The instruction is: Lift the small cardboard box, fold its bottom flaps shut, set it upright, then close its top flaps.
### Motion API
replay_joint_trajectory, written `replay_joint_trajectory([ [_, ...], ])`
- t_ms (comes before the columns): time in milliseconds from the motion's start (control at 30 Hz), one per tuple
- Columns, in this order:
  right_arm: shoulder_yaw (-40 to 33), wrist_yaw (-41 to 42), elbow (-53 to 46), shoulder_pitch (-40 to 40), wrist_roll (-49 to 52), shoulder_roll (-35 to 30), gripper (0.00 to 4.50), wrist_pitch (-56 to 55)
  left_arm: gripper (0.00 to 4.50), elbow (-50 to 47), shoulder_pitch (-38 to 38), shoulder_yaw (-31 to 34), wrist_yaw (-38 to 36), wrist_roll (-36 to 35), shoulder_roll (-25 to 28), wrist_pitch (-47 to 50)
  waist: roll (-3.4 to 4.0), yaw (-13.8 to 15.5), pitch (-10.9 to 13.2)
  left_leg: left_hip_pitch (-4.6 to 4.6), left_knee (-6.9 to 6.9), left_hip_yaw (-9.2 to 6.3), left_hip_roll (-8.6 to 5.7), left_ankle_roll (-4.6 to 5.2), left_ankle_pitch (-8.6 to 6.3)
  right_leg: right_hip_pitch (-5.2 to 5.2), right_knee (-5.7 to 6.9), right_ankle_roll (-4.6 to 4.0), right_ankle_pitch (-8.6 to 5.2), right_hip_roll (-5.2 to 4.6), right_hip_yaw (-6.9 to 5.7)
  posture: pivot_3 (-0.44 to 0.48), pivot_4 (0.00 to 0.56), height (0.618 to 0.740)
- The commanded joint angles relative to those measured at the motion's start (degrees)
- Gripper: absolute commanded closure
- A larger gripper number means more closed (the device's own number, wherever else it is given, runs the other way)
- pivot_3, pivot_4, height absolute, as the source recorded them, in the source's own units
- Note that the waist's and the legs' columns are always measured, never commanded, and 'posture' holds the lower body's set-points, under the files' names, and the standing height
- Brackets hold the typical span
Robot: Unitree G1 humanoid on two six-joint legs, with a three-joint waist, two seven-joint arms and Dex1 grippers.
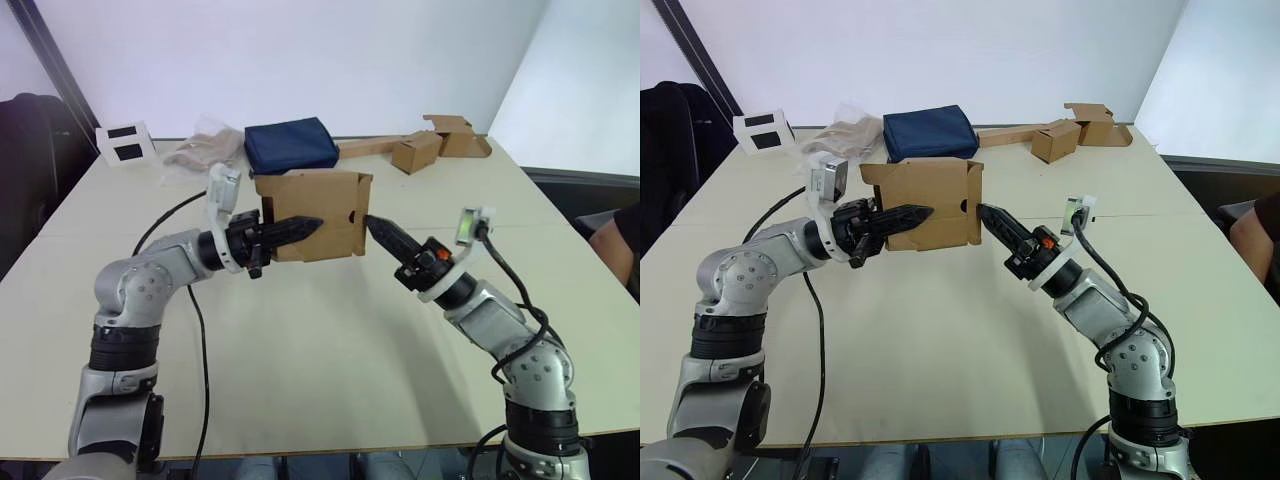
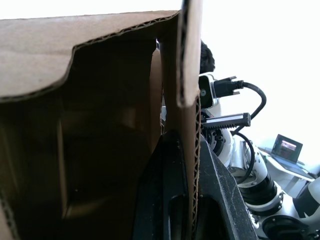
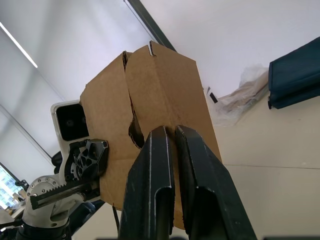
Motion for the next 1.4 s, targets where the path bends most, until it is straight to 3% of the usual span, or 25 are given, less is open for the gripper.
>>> replay_joint_trajectory([
  [33,1.04,0.14,-2.71,-2.3,-0.37,0.54,4.28,-0.77,4.5,-2.5,-0.46,-0.17,-0.33,-1.56,-0.22,0.39,0.0,0.0,0.0,0.0,0.0,0.0,0.0,0.0,0.0,0.0,0.0,0.0,0.0,0.0,0.0,0.0,0.15,0.74],
  [567,1.7,-0.97,-3.89,-4.16,-3.82,0.18,4.28,-1.46,4.5,-2.85,-0.28,0.33,-0.4,-2.72,-0.01,1.51,0.0,-0.01,0.0,0.0,0.0,0.0,0.0,0.0,0.0,0.0,-0.01,-0.02,-0.01,0.0,0.0,0.0,0.15,0.74],
  [833,4.68,0.49,-8.07,-4.21,-4.56,-3.29,4.28,1.48,4.5,0.0,-1.56,0.05,-0.03,-0.18,-0.42,-0.89,0.0,0.02,0.0,0.0,0.0,0.0,0.0,0.0,0.0,0.0,-0.01,-0.05,-0.03,-0.01,0.0,0.0,0.15,0.74],
  [1400,5.75,3.0,-9.37,-3.66,-0.99,-5.18,4.28,4.37,4.5,0.95,-2.26,1.05,0.55,0.21,-0.58,-1.45,0.0,0.03,0.0,-0.01,0.0,0.0,0.0,0.0,0.0,0.0,-0.03,-0.12,-0.06,-0.01,0.0,0.0,0.15,0.74],
])
